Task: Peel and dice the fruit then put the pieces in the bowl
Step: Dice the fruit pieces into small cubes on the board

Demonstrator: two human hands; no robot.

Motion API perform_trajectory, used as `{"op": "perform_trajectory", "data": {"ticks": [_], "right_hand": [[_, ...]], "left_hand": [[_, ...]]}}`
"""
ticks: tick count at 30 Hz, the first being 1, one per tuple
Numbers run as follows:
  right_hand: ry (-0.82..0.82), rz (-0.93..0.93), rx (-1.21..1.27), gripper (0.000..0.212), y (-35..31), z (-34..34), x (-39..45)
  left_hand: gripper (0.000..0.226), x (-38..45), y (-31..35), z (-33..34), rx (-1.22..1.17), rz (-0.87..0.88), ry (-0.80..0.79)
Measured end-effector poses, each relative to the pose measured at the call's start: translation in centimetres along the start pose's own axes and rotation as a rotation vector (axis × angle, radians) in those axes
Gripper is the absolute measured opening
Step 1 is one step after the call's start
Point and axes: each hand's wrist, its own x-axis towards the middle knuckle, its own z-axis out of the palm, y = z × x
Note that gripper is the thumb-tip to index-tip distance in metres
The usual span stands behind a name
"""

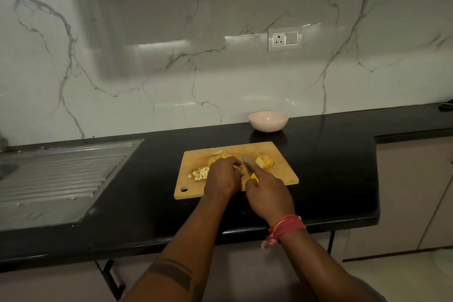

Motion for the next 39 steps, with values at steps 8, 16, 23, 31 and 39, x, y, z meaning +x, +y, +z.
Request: {"op": "perform_trajectory", "data": {"ticks": [8, 16, 23, 31, 39], "right_hand": [[-0.008, -0.009, -0.038, 0.054, -0.3, 0.0, -0.1], [0.003, -0.051, -0.165, 0.054, -0.1, 0.5, -0.8], [0.022, -0.06, -0.221, 0.054, 0.0, 1.2, -0.9], [0.0, -0.085, -0.248, 0.054, -0.1, 1.2, -0.7], [-0.065, -0.114, -0.313, 0.042, -0.6, 1.1, 0.4]], "left_hand": [[0.027, 0.1, -0.2, -0.4, -0.013, 0.017, -0.07], [0.026, -0.2, -0.3, -0.1, -0.092, -0.03, -0.031], [0.024, -0.1, -0.4, 0.1, -0.138, -0.083, -0.019], [0.022, 0.4, -0.2, -0.1, -0.112, -0.086, -0.022], [0.017, 0.2, -0.5, 0.2, -0.106, -0.075, 0.026]]}}
